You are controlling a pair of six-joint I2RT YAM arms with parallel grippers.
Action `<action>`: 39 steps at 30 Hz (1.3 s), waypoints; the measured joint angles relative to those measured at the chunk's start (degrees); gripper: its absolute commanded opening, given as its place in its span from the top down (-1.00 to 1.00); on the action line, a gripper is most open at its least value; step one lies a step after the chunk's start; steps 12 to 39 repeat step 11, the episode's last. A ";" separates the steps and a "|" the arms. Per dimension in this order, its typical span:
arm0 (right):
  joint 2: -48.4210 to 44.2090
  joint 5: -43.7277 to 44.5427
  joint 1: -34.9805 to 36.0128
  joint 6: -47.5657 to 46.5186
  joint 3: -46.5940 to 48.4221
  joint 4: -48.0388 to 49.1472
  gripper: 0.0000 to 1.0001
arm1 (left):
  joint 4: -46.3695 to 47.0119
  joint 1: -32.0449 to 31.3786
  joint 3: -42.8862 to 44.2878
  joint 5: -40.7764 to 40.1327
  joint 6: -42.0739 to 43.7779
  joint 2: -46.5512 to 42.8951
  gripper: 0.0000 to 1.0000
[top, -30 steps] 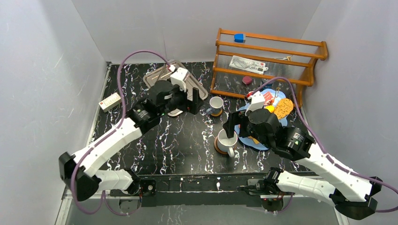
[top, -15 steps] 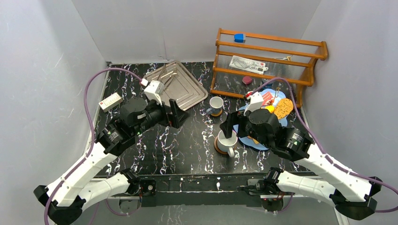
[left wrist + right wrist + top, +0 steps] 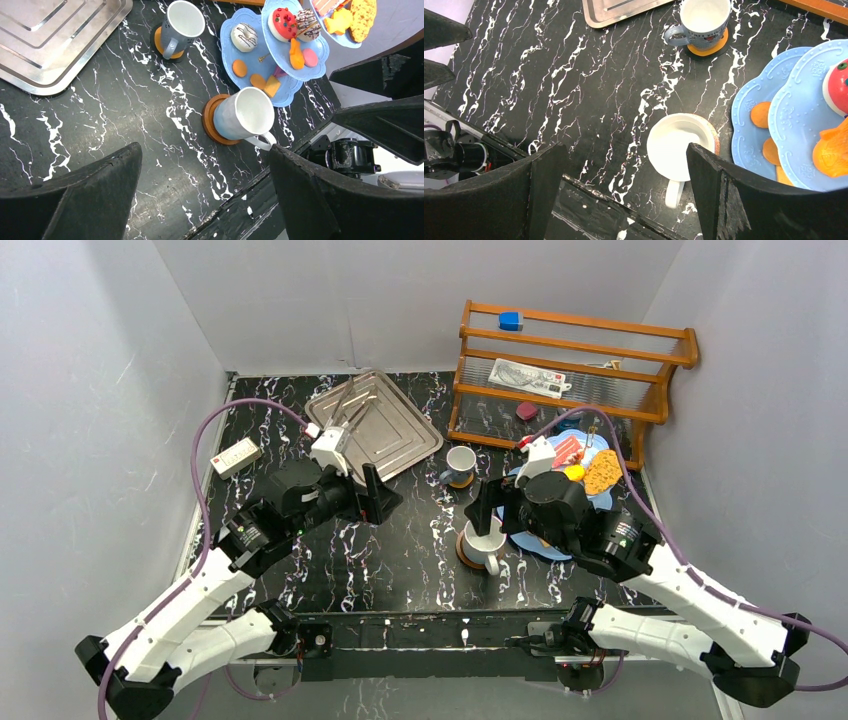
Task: Serve the afternoon tea
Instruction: Reset both arms
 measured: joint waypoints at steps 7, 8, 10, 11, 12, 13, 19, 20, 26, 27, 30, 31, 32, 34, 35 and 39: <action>0.92 0.11 0.00 -0.28 1.51 0.02 -0.97 | 0.98 0.00 0.37 -0.09 0.04 -0.11 -0.89; 0.92 0.11 0.00 -0.31 1.60 0.02 -0.97 | 1.03 0.00 0.46 -0.22 0.04 -0.09 -0.89; 0.92 0.11 0.00 -0.33 1.64 0.00 -0.97 | 1.20 0.00 0.52 -0.42 0.04 -0.09 -0.89; 0.92 0.11 0.00 -0.31 1.64 0.00 -0.97 | 1.25 0.00 0.55 -0.55 0.04 -0.09 -0.89; 0.92 0.11 0.00 -0.31 1.64 0.00 -0.97 | 1.25 0.00 0.55 -0.55 0.04 -0.09 -0.89; 0.92 0.11 0.00 -0.31 1.64 0.00 -0.97 | 1.25 0.00 0.55 -0.55 0.04 -0.09 -0.89; 0.92 0.11 0.00 -0.31 1.64 0.00 -0.97 | 1.25 0.00 0.55 -0.55 0.04 -0.09 -0.89; 0.92 0.11 0.00 -0.31 1.64 0.00 -0.97 | 1.25 0.00 0.55 -0.55 0.04 -0.09 -0.89; 0.92 0.11 0.00 -0.31 1.64 0.00 -0.97 | 1.25 0.00 0.55 -0.55 0.04 -0.09 -0.89; 0.92 0.11 0.00 -0.31 1.64 0.00 -0.97 | 1.25 0.00 0.55 -0.55 0.04 -0.09 -0.89; 0.92 0.11 0.00 -0.31 1.64 0.00 -0.97 | 1.25 0.00 0.55 -0.55 0.04 -0.09 -0.89; 0.92 0.11 0.00 -0.31 1.64 0.00 -0.97 | 1.25 0.00 0.55 -0.55 0.04 -0.09 -0.89; 0.92 0.11 0.00 -0.31 1.64 0.00 -0.97 | 1.25 0.00 0.55 -0.55 0.04 -0.09 -0.89; 0.92 0.11 0.00 -0.31 1.64 0.00 -0.97 | 1.25 0.00 0.55 -0.55 0.04 -0.09 -0.89; 0.92 0.11 0.00 -0.31 1.64 0.00 -0.97 | 1.25 0.00 0.55 -0.55 0.04 -0.09 -0.89; 0.92 0.11 0.00 -0.31 1.64 0.00 -0.97 | 1.25 0.00 0.55 -0.55 0.04 -0.09 -0.89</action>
